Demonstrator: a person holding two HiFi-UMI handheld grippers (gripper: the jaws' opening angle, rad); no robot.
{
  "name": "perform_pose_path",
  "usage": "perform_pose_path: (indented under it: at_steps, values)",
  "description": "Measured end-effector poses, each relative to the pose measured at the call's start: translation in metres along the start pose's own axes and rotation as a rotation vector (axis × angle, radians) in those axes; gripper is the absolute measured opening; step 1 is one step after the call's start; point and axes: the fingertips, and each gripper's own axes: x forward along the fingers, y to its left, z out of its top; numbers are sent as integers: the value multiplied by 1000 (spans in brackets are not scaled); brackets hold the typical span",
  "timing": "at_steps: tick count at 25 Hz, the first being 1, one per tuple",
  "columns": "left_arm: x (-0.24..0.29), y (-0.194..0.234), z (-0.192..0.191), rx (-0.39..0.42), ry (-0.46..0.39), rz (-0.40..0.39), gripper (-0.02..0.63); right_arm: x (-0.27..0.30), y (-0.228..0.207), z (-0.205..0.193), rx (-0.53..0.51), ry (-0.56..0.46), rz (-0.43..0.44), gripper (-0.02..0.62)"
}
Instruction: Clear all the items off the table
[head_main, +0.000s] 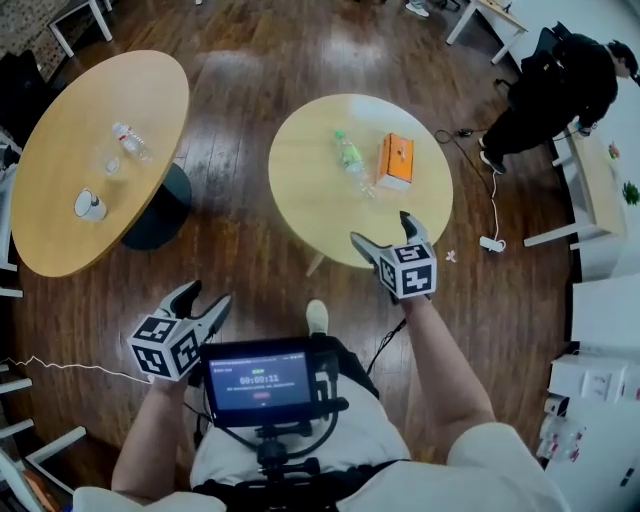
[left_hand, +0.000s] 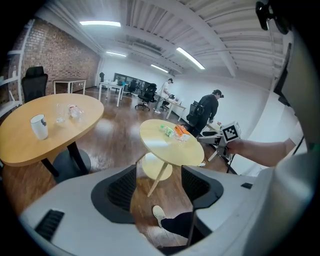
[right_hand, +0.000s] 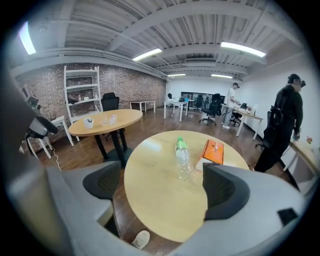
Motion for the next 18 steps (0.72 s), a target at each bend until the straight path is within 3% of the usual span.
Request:
perform_pose_path:
  at_steps: [5,10,12,15,16,18]
  values:
    - [33,-9,32,-38,-13,36,288,76,-43,1,4,75,42,502]
    - [52,-19,41,-77,1,78,288,146,-59,-24,-8,187,89,499]
    - [55,-22,40,-91,13,97,288,163,-59,-36,-9,224,108,443]
    - [59,-21,38,-111,24,133,288,179,-58,-45,-14,244,121,414]
    - [60,-21,37,-118,24,144,288,181,-59,-46,-21,244,116,357]
    - [62,-20,37,-129,22,163,288,182,-61,-46,-27,239,109,339]
